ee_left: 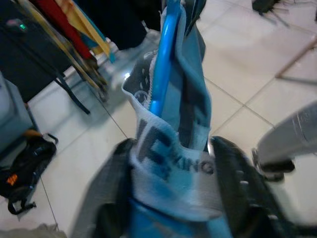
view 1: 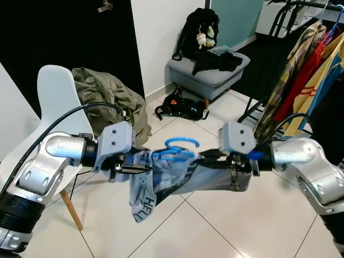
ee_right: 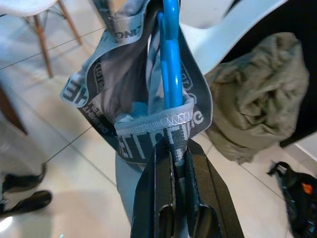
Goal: Hang hanger
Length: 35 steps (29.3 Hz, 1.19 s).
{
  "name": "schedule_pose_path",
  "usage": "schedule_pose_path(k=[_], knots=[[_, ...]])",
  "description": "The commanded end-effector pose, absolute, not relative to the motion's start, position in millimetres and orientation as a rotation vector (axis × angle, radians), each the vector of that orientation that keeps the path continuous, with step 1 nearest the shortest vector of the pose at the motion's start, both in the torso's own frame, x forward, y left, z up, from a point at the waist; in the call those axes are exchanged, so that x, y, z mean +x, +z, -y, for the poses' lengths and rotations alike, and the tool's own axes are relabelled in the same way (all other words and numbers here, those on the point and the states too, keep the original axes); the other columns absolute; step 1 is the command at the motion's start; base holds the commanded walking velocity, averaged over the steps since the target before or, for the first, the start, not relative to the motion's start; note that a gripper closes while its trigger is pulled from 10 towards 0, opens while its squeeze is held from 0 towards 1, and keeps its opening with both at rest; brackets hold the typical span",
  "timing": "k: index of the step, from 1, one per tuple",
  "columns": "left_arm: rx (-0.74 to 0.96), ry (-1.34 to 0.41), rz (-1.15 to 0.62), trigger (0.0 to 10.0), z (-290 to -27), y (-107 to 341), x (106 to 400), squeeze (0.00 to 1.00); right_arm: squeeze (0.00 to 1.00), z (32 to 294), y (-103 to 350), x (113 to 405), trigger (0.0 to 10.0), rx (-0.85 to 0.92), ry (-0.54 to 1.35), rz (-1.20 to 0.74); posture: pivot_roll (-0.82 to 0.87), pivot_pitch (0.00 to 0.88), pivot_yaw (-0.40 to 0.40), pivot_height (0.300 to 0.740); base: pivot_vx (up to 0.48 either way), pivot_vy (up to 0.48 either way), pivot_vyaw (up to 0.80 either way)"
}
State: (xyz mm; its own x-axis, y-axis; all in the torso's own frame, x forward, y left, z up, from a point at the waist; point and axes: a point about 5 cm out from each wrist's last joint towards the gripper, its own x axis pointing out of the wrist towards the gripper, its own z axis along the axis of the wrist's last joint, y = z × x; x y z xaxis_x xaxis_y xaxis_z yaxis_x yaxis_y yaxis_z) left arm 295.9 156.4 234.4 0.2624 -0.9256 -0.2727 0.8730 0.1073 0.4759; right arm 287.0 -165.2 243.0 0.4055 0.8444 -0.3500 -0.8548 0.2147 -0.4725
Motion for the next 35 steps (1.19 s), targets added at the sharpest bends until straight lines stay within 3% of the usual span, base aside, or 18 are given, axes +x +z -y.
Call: schedule_pose_path(k=[1,7,8,9,10,11,13,17,18,21,22,24,27,28,30,34,35], knots=[[0.577,-1.276,0.139,10.0,-159.5,241.5,300.7,1.0,0.0,171.6,253.0,291.3,0.0,-0.64,1.105,0.039,-0.04,0.107,0.075,0.74,0.0,0.0,0.0],[0.491,-1.02,0.274,10.0,-173.8,264.8,319.5,1.0,0.0,181.6,258.7,297.3,0.0,-0.563,0.994,0.083,-0.05,0.111,0.07,0.74,0.0,0.0,0.0],[0.441,-0.935,0.31,10.0,-180.0,272.2,324.8,0.31,0.0,182.8,257.5,297.8,0.0,-0.545,0.976,0.087,-0.05,0.111,0.069,0.74,0.0,0.0,0.0],[0.441,-0.935,0.31,10.0,-180.0,272.2,324.8,0.31,0.0,182.8,257.5,297.8,0.0,-0.545,0.976,0.087,-0.05,0.111,0.069,0.74,0.0,0.0,0.0],[0.388,-0.836,0.344,10.0,-188.3,279.8,330.0,0.0,0.0,184.4,256.9,299.0,0.0,-0.518,0.949,0.1,-0.05,0.113,0.068,0.74,0.0,0.0,0.0],[0.388,-0.836,0.344,10.0,-188.3,279.8,330.0,0.0,0.0,184.4,256.9,299.0,0.0,-0.518,0.949,0.1,-0.05,0.113,0.068,0.74,0.0,0.0,0.0],[0.193,-0.601,0.417,10.0,-214.3,294.0,340.1,0.0,0.0,190.1,264.3,301.6,0.0,-0.384,0.889,0.173,-0.05,0.114,0.064,0.74,0.0,0.0,0.0],[0.106,-0.522,0.438,10.0,-224.4,295.2,342.4,0.0,0.0,192.7,270.1,301.8,0.0,-0.301,0.874,0.219,-0.05,0.114,0.064,0.74,0.0,0.0,0.0],[0.009,-0.461,0.449,10.0,-232.1,292.6,344.3,0.0,0.0,194.5,276.1,300.9,0.0,-0.206,0.872,0.269,-0.06,0.113,0.06,0.74,0.0,0.0,0.0],[0.009,-0.461,0.449,10.0,-232.1,292.6,344.3,0.0,0.0,194.5,276.1,300.9,0.0,-0.206,0.872,0.269,-0.06,0.113,0.06,0.74,0.0,0.0,0.0],[-0.079,-0.418,0.456,10.0,-236.5,286.8,345.1,0.0,0.0,195.7,279.7,298.8,0.0,-0.095,0.887,0.319,-0.06,0.112,0.057,0.74,0.0,0.0,0.0],[-0.079,-0.418,0.456,10.0,-236.5,286.8,345.1,0.0,0.0,195.7,279.7,298.8,0.0,-0.095,0.887,0.319,-0.06,0.112,0.057,0.74,0.0,0.0,0.0],[-0.238,-0.374,0.478,10.0,-238.9,277.2,344.6,0.0,0.0,193.4,281.7,286.5,0.0,0.144,0.993,0.412,-0.06,0.111,0.053,0.74,0.0,0.0,0.0],[-0.238,-0.374,0.478,10.0,-238.9,277.2,344.6,0.0,0.0,193.4,281.7,286.5,0.0,0.144,0.993,0.412,-0.06,0.111,0.053,0.74,0.0,0.0,0.0],[-0.385,-0.382,0.515,10.0,-241.0,275.0,343.2,0.0,0.0,195.6,284.2,271.4,0.0,0.403,1.102,0.518,-0.06,0.109,0.055,0.74,0.0,0.0,0.0],[-0.421,-0.392,0.527,10.0,-240.4,275.2,342.7,0.0,0.0,192.3,277.4,268.1,0.0,0.402,1.123,0.494,-0.06,0.109,0.055,0.74,0.0,0.0,0.0],[-0.465,-0.439,0.549,10.0,-232.6,278.0,341.6,0.0,0.0,182.8,263.4,264.1,0.0,0.356,1.149,0.409,-0.06,0.114,0.056,0.74,0.0,0.0,0.0]])
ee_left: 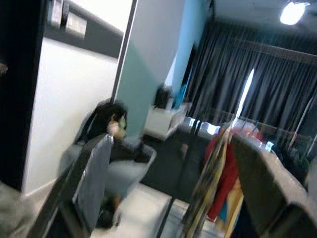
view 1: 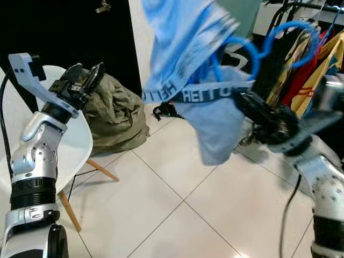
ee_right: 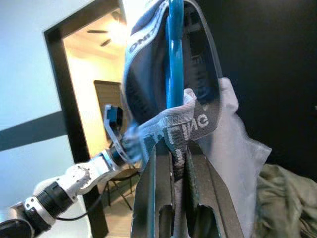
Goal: Hang hanger
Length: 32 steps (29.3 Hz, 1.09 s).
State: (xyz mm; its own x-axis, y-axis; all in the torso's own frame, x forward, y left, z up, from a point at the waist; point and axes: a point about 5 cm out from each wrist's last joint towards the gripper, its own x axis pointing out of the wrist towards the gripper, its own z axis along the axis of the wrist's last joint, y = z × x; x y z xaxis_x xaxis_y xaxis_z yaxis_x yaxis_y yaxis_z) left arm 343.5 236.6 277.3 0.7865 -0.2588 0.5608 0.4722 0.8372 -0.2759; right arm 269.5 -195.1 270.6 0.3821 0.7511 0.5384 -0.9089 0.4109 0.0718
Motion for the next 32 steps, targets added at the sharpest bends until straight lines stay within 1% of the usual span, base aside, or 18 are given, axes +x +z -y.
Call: schedule_pose_path(k=[1,2,3,4,7,8,9,11,15,19,28,29,30,31,32], knots=[[-0.465,-0.439,0.549,10.0,-232.6,278.0,341.6,0.0,0.0,182.8,263.4,264.1,0.0,0.356,1.149,0.409,-0.06,0.114,0.056,0.74,0.0,0.0,0.0],[-0.465,-0.439,0.549,10.0,-232.6,278.0,341.6,0.0,0.0,182.8,263.4,264.1,0.0,0.356,1.149,0.409,-0.06,0.114,0.056,0.74,0.0,0.0,0.0],[-0.51,-0.492,0.574,10.0,-224.8,282.1,339.6,0.0,0.0,178.1,257.0,260.8,0.0,0.345,1.171,0.363,-0.06,0.114,0.056,0.74,0.0,0.0,0.0],[-0.51,-0.492,0.574,10.0,-224.8,282.1,339.6,0.0,0.0,178.1,257.0,260.8,0.0,0.345,1.171,0.363,-0.06,0.114,0.056,0.74,0.0,0.0,0.0],[-0.611,-0.599,0.63,10.0,-216.5,293.7,331.3,0.0,0.0,179.3,248.5,257.6,0.0,0.316,1.165,0.293,-0.06,0.118,0.058,0.74,0.0,0.0,0.0],[-0.62,-0.653,0.65,10.0,-212.8,298.1,326.1,0.0,0.0,182.1,245.1,257.8,0.0,0.308,1.148,0.271,-0.06,0.118,0.058,0.74,0.0,0.0,0.0],[-0.62,-0.653,0.65,10.0,-212.8,298.1,326.1,0.0,0.0,182.1,245.1,257.8,0.0,0.308,1.148,0.271,-0.06,0.118,0.058,0.74,0.0,0.0,0.0],[-0.621,-0.728,0.672,10.0,-207.5,303.6,318.2,0.0,0.0,186.5,241.4,257.6,0.0,0.295,1.127,0.247,-0.06,0.124,0.058,0.74,0.0,0.0,0.0],[-0.621,-0.753,0.678,10.0,-205.7,305.2,315.5,0.0,0.0,188.1,240.3,257.3,0.0,0.287,1.121,0.24,-0.06,0.124,0.058,0.74,0.0,0.0,0.0],[-0.591,-0.825,0.677,10.0,-205.1,309.0,304.2,0.0,0.0,200.4,242.2,250.9,0.0,0.287,1.096,0.234,-0.05,0.127,0.061,0.74,0.0,0.0,0.0],[-0.567,-0.825,0.645,10.0,-202.4,308.4,303.0,0.0,0.0,199.8,242.2,250.1,0.0,0.277,1.098,0.227,-0.05,0.127,0.061,0.74,0.0,0.0,0.0],[-0.39,-0.782,0.586,10.0,-190.7,304.0,305.9,0.0,0.0,197.6,242.2,250.1,0.0,0.262,1.099,0.224,-0.05,0.127,0.064,0.74,0.0,0.0,0.0],[-0.39,-0.782,0.586,10.0,-190.7,304.0,305.9,0.0,0.0,197.6,242.2,250.1,0.0,0.262,1.099,0.224,-0.05,0.127,0.064,0.74,0.0,0.0,0.0],[-0.207,-0.747,0.543,10.0,-178.3,298.7,307.4,0.0,0.0,195.7,242.3,250.7,0.0,0.25,1.1,0.222,-0.05,0.129,0.065,0.74,0.0,0.0,0.0],[-0.06,-0.722,0.524,10.0,-166.6,294.8,307.1,0.0,0.0,194.0,242.4,251.1,0.0,0.241,1.102,0.221,-0.05,0.129,0.065,0.74,0.0,0.0,0.0]])
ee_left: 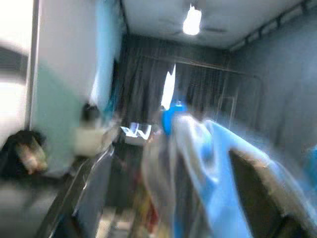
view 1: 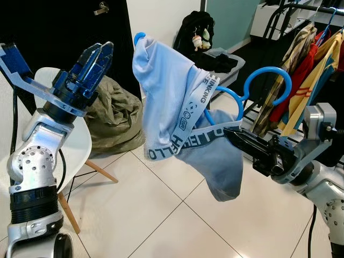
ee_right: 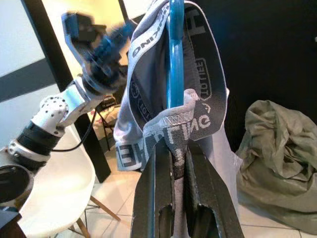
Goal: Hang hanger
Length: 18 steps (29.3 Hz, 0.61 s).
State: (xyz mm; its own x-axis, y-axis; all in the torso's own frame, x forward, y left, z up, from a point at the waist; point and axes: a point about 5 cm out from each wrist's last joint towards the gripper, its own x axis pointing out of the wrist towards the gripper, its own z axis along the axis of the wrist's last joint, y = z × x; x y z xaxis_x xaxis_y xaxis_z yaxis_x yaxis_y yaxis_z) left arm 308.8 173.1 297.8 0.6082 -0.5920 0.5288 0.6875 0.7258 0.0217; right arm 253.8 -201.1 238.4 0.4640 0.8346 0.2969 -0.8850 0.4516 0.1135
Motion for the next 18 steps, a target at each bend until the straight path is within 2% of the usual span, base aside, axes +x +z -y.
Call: schedule_pose_path(k=[1,6,18], knots=[[0.055,-0.701,0.52,10.0,-157.1,292.2,306.6,0.0,0.0,192.7,242.4,251.8,0.0,0.236,1.103,0.22,-0.05,0.128,0.064,0.74,0.0,0.0,0.0],[0.2,-0.637,0.546,10.0,-143.9,293.8,306.6,0.0,0.0,190.5,242.6,252.7,0.0,0.237,1.111,0.219,-0.04,0.127,0.062,0.74,0.0,0.0,0.0],[0.184,-0.54,0.596,10.0,-149.5,299.0,305.7,0.0,0.0,191.9,237.0,257.4,0.0,0.228,1.079,0.199,-0.03,0.134,0.075,0.74,0.0,0.0,0.0]])
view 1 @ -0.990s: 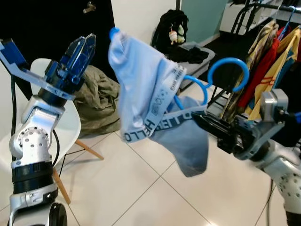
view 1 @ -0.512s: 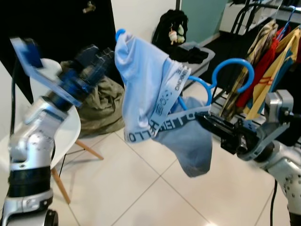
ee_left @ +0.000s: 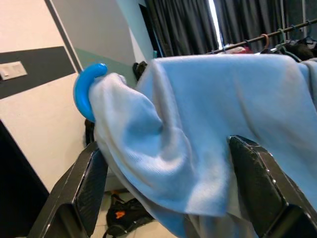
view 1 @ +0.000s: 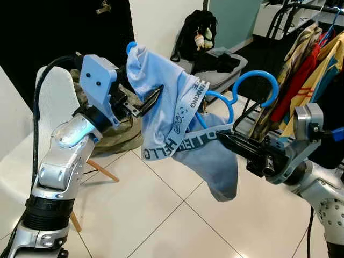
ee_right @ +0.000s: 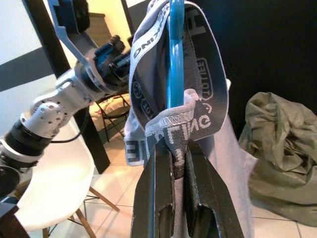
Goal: Hang hanger
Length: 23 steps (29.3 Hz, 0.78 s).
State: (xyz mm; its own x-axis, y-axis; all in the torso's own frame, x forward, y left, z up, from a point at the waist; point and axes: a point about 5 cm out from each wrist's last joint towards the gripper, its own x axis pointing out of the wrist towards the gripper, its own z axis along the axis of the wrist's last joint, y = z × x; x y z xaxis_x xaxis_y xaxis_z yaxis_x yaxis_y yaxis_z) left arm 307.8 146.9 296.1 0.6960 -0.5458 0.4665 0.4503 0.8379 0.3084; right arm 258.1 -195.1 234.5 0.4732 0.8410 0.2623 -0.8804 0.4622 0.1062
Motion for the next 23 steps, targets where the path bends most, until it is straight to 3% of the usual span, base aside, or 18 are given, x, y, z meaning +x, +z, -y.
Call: schedule_pose_path(k=[1,10,23], knots=[[0.173,-0.539,0.593,10.0,-153.1,298.2,305.5,0.0,0.0,195.4,235.1,259.6,0.0,0.228,1.051,0.197,-0.02,0.129,0.074,0.74,0.0,0.0,0.0],[0.072,-0.529,0.584,10.0,-167.6,293.4,301.3,0.0,0.0,207.4,236.7,266.4,0.0,0.235,0.983,0.222,-0.01,0.128,0.065,0.74,0.0,0.0,0.0],[0.09,-0.485,0.603,10.0,-169.0,297.3,305.9,0.0,0.0,200.6,234.9,264.5,0.0,0.215,1.03,0.201,-0.03,0.122,0.059,0.74,0.0,0.0,0.0]])
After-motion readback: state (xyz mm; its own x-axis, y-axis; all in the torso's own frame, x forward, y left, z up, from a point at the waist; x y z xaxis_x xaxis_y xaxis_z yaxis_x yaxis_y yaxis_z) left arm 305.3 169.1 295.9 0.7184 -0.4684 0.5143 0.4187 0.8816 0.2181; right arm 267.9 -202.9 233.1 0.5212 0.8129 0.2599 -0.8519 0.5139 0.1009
